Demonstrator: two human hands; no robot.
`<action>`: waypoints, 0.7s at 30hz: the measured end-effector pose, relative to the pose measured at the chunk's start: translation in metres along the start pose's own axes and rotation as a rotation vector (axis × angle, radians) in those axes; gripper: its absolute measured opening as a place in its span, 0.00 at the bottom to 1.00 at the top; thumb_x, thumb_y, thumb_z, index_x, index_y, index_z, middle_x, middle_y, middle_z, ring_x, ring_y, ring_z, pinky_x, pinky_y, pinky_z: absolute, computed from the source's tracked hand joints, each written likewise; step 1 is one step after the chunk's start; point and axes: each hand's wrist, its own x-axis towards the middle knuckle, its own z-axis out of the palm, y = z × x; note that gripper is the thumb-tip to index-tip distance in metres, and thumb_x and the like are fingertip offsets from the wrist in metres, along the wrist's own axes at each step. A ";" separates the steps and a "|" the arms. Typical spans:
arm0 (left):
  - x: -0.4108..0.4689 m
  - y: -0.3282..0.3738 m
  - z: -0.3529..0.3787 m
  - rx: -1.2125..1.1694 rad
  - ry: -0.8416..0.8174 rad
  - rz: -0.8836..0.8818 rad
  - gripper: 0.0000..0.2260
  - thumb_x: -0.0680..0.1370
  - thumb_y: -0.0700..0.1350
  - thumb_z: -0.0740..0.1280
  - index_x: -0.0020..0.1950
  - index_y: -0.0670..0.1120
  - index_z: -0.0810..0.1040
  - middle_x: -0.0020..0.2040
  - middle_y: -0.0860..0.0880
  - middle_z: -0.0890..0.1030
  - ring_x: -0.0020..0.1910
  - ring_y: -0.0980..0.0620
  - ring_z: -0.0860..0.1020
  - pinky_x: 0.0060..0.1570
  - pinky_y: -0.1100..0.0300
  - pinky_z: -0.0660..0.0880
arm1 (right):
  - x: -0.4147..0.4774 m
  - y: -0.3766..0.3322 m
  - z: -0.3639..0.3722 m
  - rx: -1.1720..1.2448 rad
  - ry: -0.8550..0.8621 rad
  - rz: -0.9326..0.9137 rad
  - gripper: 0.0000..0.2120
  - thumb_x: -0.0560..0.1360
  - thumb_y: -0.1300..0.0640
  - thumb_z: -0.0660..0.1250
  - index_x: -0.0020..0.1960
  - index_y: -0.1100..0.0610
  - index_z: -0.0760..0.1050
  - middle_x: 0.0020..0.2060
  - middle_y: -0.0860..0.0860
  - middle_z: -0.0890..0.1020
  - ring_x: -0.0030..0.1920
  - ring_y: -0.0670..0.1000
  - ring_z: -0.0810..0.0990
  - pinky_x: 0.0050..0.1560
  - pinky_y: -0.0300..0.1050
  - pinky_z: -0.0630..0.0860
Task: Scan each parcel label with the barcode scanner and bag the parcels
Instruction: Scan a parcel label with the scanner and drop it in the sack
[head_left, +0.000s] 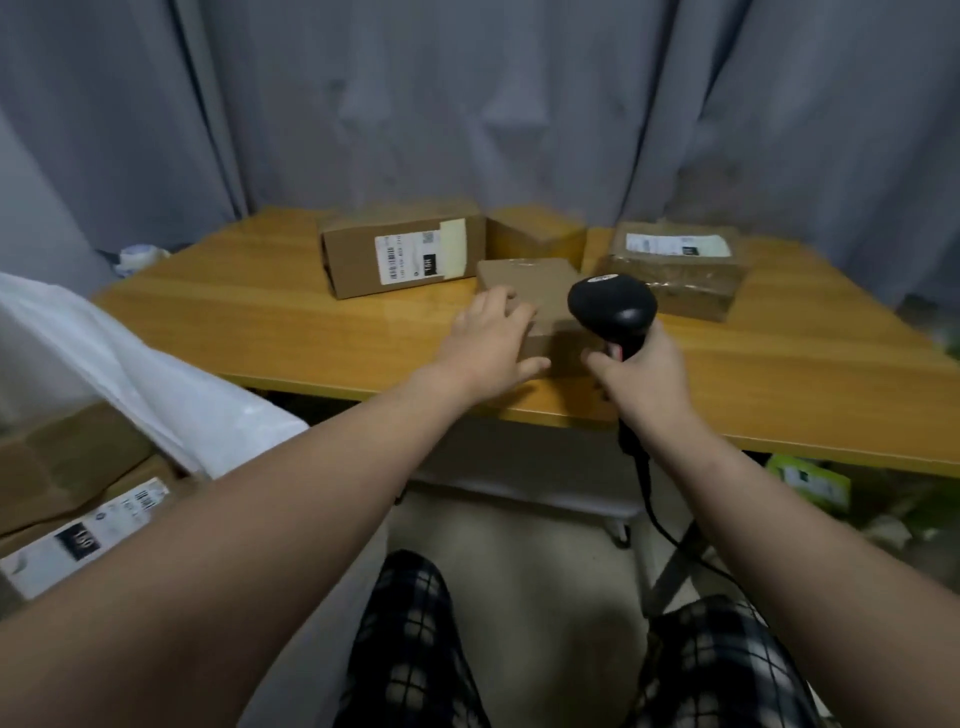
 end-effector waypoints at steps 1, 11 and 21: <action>0.009 0.003 0.006 0.079 0.002 0.029 0.33 0.76 0.61 0.64 0.77 0.50 0.59 0.77 0.44 0.57 0.75 0.44 0.56 0.73 0.49 0.56 | 0.004 0.004 -0.003 -0.010 0.021 0.008 0.15 0.72 0.63 0.71 0.54 0.53 0.69 0.37 0.44 0.75 0.42 0.51 0.78 0.48 0.51 0.78; 0.004 0.004 0.043 0.409 0.092 0.149 0.40 0.71 0.73 0.59 0.69 0.44 0.67 0.69 0.42 0.70 0.68 0.42 0.68 0.68 0.48 0.63 | 0.002 0.031 -0.016 -0.004 0.073 0.052 0.12 0.72 0.66 0.69 0.51 0.56 0.70 0.41 0.51 0.77 0.42 0.51 0.78 0.45 0.45 0.74; -0.044 -0.008 0.030 0.764 0.132 0.368 0.32 0.78 0.49 0.64 0.75 0.41 0.52 0.61 0.40 0.70 0.59 0.41 0.72 0.58 0.49 0.71 | -0.043 0.018 -0.007 0.140 0.142 -0.076 0.14 0.72 0.66 0.69 0.52 0.54 0.70 0.38 0.42 0.75 0.39 0.39 0.75 0.38 0.24 0.68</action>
